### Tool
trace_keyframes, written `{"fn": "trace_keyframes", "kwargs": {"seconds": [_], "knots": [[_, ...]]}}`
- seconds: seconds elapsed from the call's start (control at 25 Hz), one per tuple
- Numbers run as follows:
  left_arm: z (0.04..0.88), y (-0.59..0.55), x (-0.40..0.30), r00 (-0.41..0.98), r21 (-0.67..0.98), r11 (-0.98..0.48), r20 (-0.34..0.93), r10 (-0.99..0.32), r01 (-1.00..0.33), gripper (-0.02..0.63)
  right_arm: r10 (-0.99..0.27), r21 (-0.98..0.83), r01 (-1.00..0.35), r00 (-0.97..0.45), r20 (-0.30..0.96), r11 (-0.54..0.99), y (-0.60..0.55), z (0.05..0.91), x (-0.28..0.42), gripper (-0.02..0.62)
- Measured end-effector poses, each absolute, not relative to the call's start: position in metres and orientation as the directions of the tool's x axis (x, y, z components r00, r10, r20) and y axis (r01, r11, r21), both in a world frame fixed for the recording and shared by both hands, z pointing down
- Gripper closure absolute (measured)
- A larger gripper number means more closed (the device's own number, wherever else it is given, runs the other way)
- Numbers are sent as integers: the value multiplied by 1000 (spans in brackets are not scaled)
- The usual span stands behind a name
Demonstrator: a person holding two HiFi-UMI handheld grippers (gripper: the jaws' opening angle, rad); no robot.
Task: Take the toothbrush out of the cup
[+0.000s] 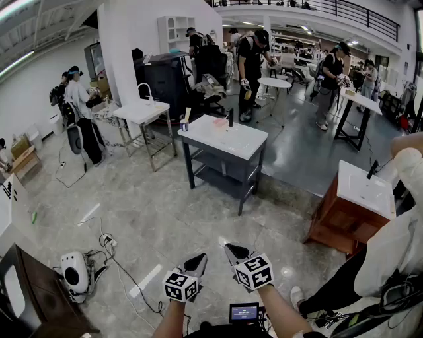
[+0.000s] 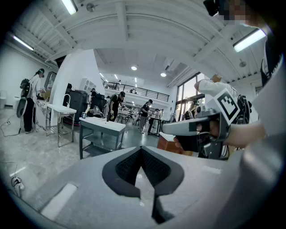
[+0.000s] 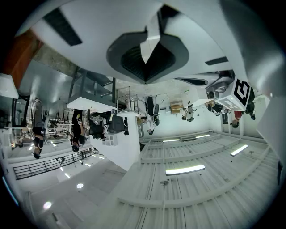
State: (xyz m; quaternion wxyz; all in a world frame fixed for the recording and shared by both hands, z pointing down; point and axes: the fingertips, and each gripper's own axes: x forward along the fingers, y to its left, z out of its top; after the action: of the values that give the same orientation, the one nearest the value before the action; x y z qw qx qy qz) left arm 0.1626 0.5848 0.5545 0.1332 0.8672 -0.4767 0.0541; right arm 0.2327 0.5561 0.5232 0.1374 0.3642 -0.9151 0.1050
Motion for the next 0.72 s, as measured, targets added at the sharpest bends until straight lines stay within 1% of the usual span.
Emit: {"fn": "trace_keyframes", "kwargs": {"seconds": [0.16,0.48,0.72], "knots": [[556,580,168,517,135,-500,232,-824,-856,595,-640,-110,-697,-700,317,708,554,522,239,586],[566,582,174,512,107,-502,252,-821,-858,595,-644,-135,-707,-694,322,695,554,527,245,586],[563,590,181,534,127,-519,248,-808,-845,595,-642,-169,-712,-693,328,682,557,529,250,586]]}}
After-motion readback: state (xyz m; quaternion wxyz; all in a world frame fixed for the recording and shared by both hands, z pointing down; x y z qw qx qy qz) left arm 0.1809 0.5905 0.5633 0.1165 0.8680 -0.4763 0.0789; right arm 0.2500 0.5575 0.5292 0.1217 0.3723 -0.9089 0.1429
